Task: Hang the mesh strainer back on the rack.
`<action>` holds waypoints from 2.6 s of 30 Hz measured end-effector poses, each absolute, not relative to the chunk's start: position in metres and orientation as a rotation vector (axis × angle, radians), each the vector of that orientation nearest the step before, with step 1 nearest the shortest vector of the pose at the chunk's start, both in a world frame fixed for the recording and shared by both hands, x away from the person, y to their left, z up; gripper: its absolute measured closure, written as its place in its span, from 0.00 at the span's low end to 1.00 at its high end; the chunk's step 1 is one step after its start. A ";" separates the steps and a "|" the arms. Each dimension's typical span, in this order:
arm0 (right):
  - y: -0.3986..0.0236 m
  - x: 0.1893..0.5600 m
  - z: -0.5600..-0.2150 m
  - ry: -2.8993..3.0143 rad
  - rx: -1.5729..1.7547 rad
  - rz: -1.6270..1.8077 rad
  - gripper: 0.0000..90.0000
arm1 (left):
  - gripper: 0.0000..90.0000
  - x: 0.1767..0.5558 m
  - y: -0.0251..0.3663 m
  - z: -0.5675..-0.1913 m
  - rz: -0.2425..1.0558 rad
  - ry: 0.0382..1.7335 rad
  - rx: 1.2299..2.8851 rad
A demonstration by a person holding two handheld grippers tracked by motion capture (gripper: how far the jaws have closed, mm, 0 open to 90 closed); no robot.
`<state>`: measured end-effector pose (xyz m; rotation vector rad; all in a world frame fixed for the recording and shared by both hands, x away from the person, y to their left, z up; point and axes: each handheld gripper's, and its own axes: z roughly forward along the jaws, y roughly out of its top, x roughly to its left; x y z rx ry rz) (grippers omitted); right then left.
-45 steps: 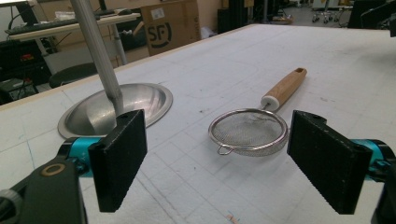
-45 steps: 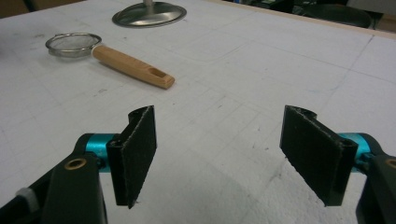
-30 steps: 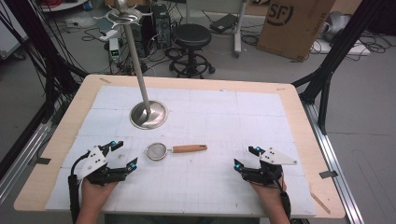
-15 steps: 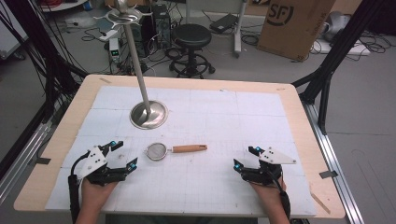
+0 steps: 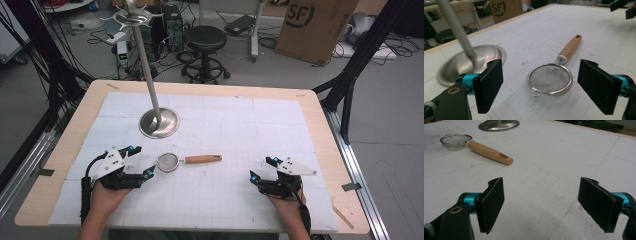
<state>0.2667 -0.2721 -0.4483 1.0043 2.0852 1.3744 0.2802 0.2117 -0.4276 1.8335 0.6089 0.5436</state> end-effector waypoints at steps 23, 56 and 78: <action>-0.272 0.267 -0.448 2.084 1.007 1.371 0.23 | 0.28 0.339 0.123 -0.405 0.339 0.469 2.200; -0.271 0.267 -0.448 2.103 0.993 1.358 0.23 | 0.73 0.354 0.090 -0.423 0.212 0.475 2.508; -0.270 0.268 -0.449 2.110 0.997 1.344 0.23 | 0.68 0.361 0.088 -0.419 0.122 0.540 2.599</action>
